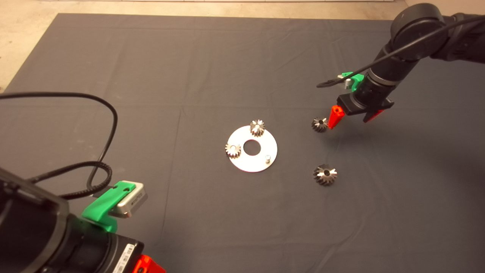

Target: Remove an incorrectly installed larger gear and replace it with the correct smaller gear

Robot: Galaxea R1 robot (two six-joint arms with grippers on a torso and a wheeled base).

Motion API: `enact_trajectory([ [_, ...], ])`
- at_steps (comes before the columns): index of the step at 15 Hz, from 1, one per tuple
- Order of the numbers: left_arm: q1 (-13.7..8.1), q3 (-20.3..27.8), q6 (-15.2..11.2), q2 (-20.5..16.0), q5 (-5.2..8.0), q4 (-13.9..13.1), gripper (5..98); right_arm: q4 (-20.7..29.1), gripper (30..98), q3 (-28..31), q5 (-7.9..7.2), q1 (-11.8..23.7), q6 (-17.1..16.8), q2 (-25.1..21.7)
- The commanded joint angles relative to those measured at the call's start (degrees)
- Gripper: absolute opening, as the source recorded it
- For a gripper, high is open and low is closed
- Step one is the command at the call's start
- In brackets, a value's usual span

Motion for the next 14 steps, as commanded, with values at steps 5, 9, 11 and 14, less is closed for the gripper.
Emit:
enact_trajectory([
  [5, -0.43, 0.97, 0.08, -0.06, -0.08, -0.83, 90.9, -8.90, 96.8, -0.03, -7.30, -2.69, -1.65, 3.18],
  [9, -0.43, 0.97, 0.02, -0.02, -0.08, -0.83, 90.9, -8.86, 96.8, -7.33, -7.30, -3.30, -4.94, 6.88],
  [11, -0.43, 0.97, 0.02, -0.06, -0.08, -0.92, 90.9, -8.86, 96.8, -9.79, -7.30, -3.48, -5.29, 8.63],
  [14, -0.43, 0.97, 0.09, -0.06, -0.08, -0.83, 90.9, -8.86, 96.8, -12.18, -7.30, -3.66, -5.29, 8.93],
])
